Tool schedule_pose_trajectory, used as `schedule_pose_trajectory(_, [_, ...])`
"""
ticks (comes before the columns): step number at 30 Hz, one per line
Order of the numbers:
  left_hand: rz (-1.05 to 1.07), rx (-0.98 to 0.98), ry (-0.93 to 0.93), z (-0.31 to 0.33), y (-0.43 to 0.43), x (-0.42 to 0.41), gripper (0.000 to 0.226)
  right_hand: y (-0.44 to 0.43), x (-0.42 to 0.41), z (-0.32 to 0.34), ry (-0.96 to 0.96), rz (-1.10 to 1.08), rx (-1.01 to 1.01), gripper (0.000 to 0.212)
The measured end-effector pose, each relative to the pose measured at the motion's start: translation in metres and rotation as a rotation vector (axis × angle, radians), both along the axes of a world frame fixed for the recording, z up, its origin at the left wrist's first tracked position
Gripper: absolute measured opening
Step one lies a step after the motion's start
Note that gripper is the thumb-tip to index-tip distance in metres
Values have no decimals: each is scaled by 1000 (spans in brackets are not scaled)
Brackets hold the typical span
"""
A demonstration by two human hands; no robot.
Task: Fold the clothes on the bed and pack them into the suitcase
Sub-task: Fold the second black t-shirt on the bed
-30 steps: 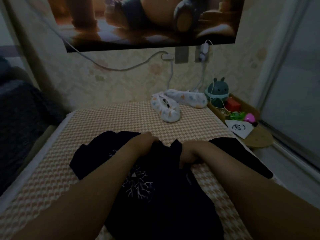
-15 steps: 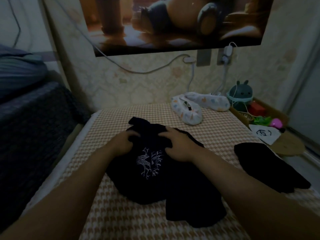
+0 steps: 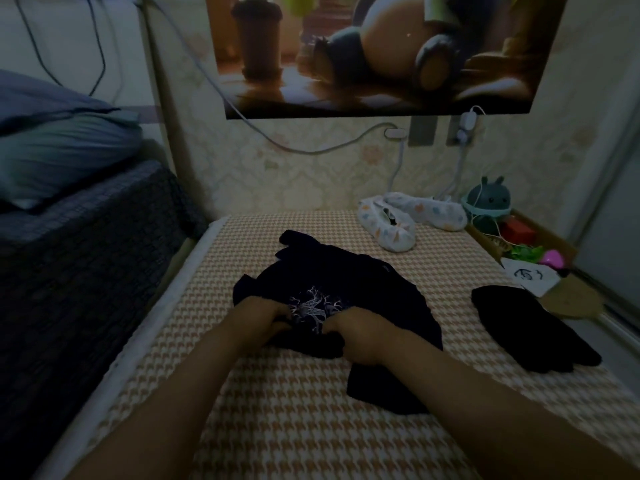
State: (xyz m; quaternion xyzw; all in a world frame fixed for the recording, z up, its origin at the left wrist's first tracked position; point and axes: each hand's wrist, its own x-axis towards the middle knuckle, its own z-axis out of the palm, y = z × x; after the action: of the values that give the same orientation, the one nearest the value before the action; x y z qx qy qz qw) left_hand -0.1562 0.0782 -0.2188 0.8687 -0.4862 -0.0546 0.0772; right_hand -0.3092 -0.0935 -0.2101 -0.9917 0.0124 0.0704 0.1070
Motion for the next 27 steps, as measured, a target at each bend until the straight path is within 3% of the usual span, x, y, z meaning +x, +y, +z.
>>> schedule_pose_trajectory(3, [-43,-34,79,20,-17,-31,18,-29,-11,11,-257,-77,-356,14])
schedule_pose_trajectory(6, [-180,-145,281,45,-39,-77,21,-60,-26,19,-451,-270,-577,72])
schedule_pose_trajectory(7, [-207,-157,367,50,-44,-89,23,-67,-31,20,-328,-351,-625,71])
schedule_pose_trajectory(8, [-224,-127,428,52,-46,-95,32,-69,-36,20,-188,-407,-607,52])
schedule_pose_trajectory(10, [-223,89,372,46,-42,-94,73,-72,-48,16,36,-402,-459,6])
schedule_pose_trajectory(12, [-200,353,123,35,-30,-80,93,-62,-54,14,95,-204,-276,51])
schedule_pose_trajectory(14, [-167,341,91,24,-19,-66,67,-45,-54,19,142,-73,-149,59])
schedule_pose_trajectory(16, [-126,168,185,19,-14,-58,33,-34,-52,20,196,-36,-153,48])
schedule_pose_trajectory(17, [-103,111,182,19,-13,-56,27,-33,-52,20,195,-30,-164,42])
schedule_pose_trajectory(19, [-72,100,126,26,-14,-54,29,-33,-54,21,184,-86,-87,32])
schedule_pose_trajectory(21, [-77,230,155,37,-15,-57,31,-36,-59,28,234,-148,123,26])
schedule_pose_trajectory(24, [-101,538,358,52,-17,-76,35,-31,-66,47,372,-143,396,32])
schedule_pose_trajectory(27, [-36,510,691,57,-26,-86,36,-36,-65,55,258,-241,740,32])
